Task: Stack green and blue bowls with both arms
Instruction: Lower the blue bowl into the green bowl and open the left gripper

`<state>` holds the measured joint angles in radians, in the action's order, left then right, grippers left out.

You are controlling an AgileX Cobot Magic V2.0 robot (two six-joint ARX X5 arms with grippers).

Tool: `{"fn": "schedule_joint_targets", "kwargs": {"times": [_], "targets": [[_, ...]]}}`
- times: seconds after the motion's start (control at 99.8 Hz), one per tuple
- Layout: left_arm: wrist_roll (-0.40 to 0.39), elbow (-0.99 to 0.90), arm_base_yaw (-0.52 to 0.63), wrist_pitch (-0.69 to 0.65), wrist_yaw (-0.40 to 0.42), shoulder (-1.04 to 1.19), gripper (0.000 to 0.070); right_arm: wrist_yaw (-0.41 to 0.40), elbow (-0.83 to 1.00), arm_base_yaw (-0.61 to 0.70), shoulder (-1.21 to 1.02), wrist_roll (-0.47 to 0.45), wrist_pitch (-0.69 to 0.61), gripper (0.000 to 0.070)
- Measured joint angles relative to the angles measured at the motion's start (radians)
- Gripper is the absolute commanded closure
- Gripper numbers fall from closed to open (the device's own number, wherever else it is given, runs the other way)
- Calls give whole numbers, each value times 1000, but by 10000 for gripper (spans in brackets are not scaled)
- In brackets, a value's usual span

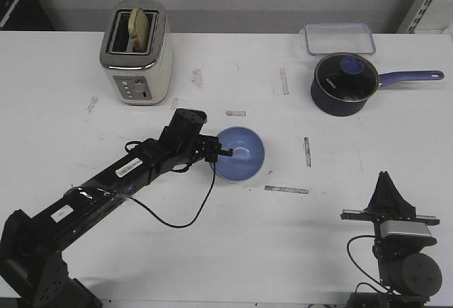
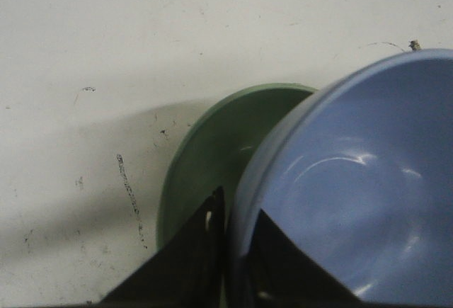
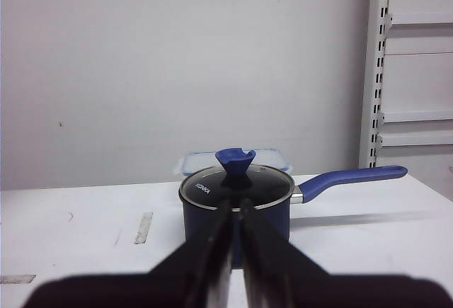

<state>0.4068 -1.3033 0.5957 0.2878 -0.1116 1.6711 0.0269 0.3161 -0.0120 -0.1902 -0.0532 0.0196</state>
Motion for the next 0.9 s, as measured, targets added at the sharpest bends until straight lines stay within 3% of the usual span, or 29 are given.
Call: {"fn": "schedule_joint_targets", "kwargs": {"times": [0.05, 0.21, 0.331, 0.471, 0.902], "targets": [[0, 0, 0, -2, 0, 0, 561, 0, 0, 0, 0, 0, 0, 688], [0, 0, 0, -5, 0, 0, 554, 0, 0, 0, 0, 0, 0, 688], [0, 0, 0, -5, 0, 0, 446, 0, 0, 0, 0, 0, 0, 688], [0, 0, 0, -4, 0, 0, 411, 0, 0, 0, 0, 0, 0, 688], [0, 0, 0, 7, 0, -58, 413, 0, 0, 0, 0, 0, 0, 688]]}}
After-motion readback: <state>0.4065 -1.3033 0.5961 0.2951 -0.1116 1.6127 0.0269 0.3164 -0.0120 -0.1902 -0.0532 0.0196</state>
